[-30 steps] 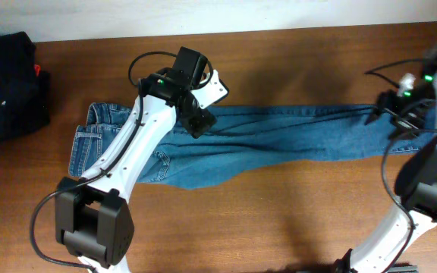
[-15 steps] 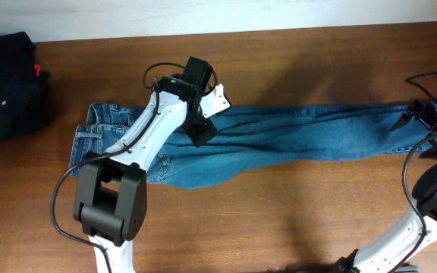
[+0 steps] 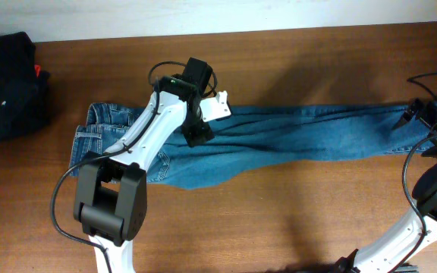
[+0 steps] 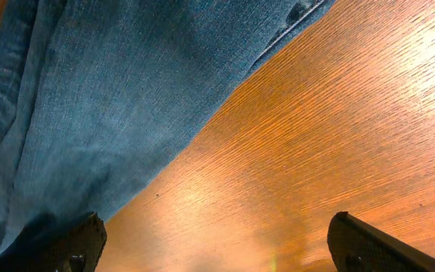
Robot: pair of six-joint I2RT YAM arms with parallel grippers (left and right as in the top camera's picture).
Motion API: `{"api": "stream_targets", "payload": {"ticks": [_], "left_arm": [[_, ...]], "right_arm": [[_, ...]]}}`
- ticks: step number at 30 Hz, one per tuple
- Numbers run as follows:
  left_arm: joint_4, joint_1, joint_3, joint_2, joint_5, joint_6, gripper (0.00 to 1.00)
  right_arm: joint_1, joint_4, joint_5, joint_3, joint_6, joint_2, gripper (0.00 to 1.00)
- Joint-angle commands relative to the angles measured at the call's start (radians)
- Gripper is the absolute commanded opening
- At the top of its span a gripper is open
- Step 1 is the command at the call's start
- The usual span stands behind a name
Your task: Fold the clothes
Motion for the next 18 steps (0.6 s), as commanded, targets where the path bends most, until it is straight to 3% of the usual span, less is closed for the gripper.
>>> {"api": "stream_targets", "payload": {"ticks": [1, 6, 10, 18], "left_arm": [[0.001, -0.002, 0.006, -0.015, 0.017, 0.117, 0.77], [-0.022, 0.010, 0.006, -0.015, -0.092, 0.187, 0.76], [-0.072, 0.037, 0.006, -0.015, -0.224, 0.193, 0.99], [-0.105, 0.160, 0.006, -0.015, -0.110, 0.296, 0.99]], "right_arm": [[-0.001, 0.001, 0.009, 0.011, 0.004, -0.024, 0.99], [-0.001, 0.001, 0.009, 0.011, 0.004, -0.024, 0.99], [-0.001, 0.001, 0.009, 0.011, 0.004, -0.024, 0.99], [-0.001, 0.001, 0.009, 0.011, 0.004, -0.024, 0.99]]}}
